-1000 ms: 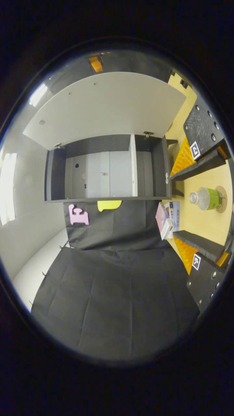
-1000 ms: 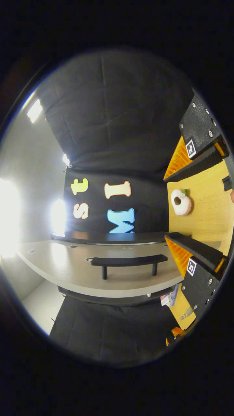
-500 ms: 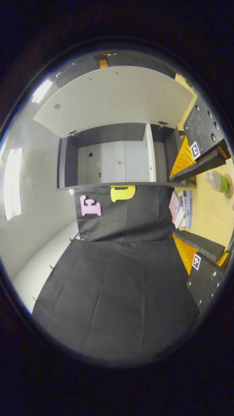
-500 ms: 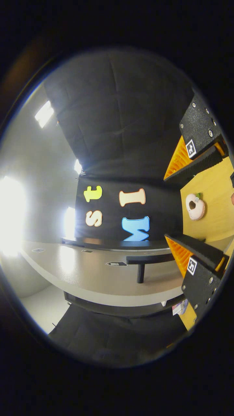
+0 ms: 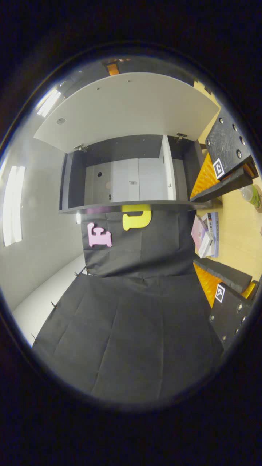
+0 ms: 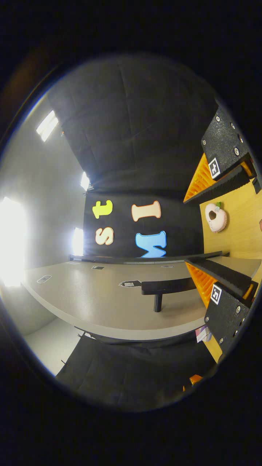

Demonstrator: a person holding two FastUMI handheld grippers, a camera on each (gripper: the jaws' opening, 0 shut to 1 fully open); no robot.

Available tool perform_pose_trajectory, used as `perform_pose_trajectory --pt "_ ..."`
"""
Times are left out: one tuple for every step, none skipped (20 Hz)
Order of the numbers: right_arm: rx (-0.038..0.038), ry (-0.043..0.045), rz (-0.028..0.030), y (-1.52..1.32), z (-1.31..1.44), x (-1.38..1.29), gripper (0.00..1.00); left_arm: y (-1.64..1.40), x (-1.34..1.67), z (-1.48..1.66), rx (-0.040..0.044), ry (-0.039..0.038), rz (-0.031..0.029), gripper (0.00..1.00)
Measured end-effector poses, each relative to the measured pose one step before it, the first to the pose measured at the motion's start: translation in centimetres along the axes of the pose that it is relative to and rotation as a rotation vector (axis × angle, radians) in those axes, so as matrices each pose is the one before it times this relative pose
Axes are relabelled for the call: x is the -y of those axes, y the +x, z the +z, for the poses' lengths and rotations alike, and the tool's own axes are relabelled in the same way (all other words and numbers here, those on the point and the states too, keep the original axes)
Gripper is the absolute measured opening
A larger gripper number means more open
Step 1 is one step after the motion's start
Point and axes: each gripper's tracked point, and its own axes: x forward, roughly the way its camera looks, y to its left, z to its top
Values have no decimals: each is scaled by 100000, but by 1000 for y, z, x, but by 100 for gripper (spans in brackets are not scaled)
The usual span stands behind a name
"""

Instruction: Open the cabinet door with the right hand, grasp the bottle in the cabinet with the left hand and place it on the coaster, then close the cabinet door with the right hand.

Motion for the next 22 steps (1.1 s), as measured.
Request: perform_pose_trajectory --pt "-380 324 1286 -42 -22 -827 89 295 -258 -177 -9 122 -534 91" --pt "-252 81 1219 35 -36 -835 89 149 -351 -434 -418 -157 -344 91" --pt "83 41 1024 -54 -8 -811 89 124 -431 -330 -732 -357 -493 91" --pt "-238 45 723 51 41 -803 89 -464 -636 -784 -518 -295 -312 88" --pt "-27 -47 526 -39 -42 -714 89 160 -699 -314 -437 -164 -14 88" --pt "71 -188 600 101 16 -801 89 62 -577 -274 -137 -257 -14 88" --pt "-79 -161 840 67 -53 -903 89 93 -552 -138 -148 -223 25 91" --pt "-192 -257 1082 157 10 -980 89 -1 -910 -118 -217 17 231 91" --pt "156 -415 1092 124 -54 -911 89 64 -703 -54 140 156 349 91" --pt "187 -424 898 228 68 -896 89 36 -801 -210 -42 275 628 91" --pt "121 -489 952 137 31 -909 89 -25 -793 -123 -71 214 779 91" --pt "149 -489 922 223 20 -920 89 218 -722 -105 74 -18 512 88" --pt "460 -550 720 175 19 -920 89 -61 -615 -17 42 50 389 88" --pt "482 -508 537 382 83 -716 89 -65 -782 -32 -5 350 546 88" --pt "448 -430 651 253 -4 -770 89 56 -736 -58 -192 591 658 88" --pt "474 -212 669 402 31 -778 90 172 -747 -166 -90 597 607 91" --pt "381 237 722 329 -78 -740 90 64 -708 8 -47 427 550 91" --pt "109 700 931 272 -44 -869 90 63 -485 -64 -51 304 396 91" --pt "420 1070 1156 138 3 -805 90 93 -485 -4 123 331 218 91" --pt "571 1017 1250 361 -56 -793 90 -18 -437 -38 203 486 314 91" --pt "364 589 1035 444 -181 -763 90 81 -494 23 144 507 232 91" --pt "45 186 1413 623 -208 -699 91 -32 -576 -207 -93 592 494 91"
